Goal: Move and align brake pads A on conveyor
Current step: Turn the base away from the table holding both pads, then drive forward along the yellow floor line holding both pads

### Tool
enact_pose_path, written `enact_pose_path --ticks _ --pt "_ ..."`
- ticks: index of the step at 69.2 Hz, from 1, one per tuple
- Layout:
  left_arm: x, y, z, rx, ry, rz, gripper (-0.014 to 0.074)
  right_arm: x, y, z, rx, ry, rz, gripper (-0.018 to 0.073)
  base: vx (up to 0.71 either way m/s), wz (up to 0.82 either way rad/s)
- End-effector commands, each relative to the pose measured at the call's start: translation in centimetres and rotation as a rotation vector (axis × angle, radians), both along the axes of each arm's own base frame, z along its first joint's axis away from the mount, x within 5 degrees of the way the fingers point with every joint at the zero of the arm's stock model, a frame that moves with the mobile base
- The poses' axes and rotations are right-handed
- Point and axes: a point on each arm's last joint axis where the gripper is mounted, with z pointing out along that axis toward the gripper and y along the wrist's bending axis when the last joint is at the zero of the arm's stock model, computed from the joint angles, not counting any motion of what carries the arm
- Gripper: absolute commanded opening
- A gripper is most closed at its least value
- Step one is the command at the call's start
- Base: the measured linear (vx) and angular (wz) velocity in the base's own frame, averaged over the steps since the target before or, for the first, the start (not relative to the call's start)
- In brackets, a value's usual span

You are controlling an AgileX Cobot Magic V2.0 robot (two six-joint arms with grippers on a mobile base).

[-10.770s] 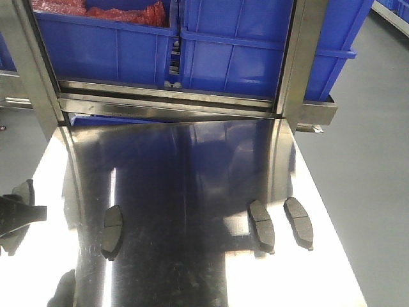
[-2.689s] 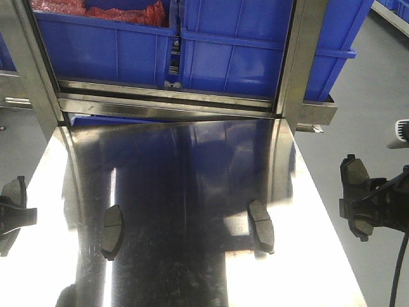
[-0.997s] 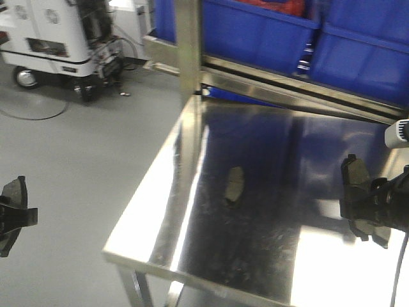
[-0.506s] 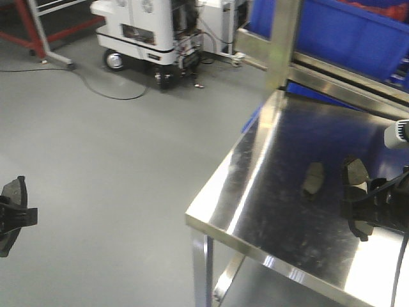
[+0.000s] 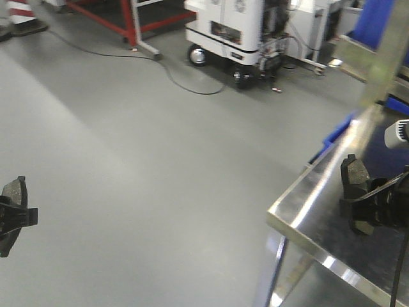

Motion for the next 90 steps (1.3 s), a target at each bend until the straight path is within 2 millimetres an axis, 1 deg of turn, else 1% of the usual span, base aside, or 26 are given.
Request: enact_pose_path --ticks 1,45,90 --pt "0.51 -0.15 1.78 -0.016 -0.120 0.002 0.0023 0.29 0.03 1.78 0.018 -0.111 -0.003 -0.0003 0.01 0.57" --pt "0.51 -0.15 1.78 -0.016 -0.120 0.002 0.0023 0.26 0.02 1.74 0.017 -0.105 -0.003 -0.0003 0.08 0.58" --pt "0.51 -0.15 1.78 -0.016 -0.120 0.002 0.0023 0.26 0.02 1.74 0.017 -0.105 -0.003 -0.0003 0.21 0.47"
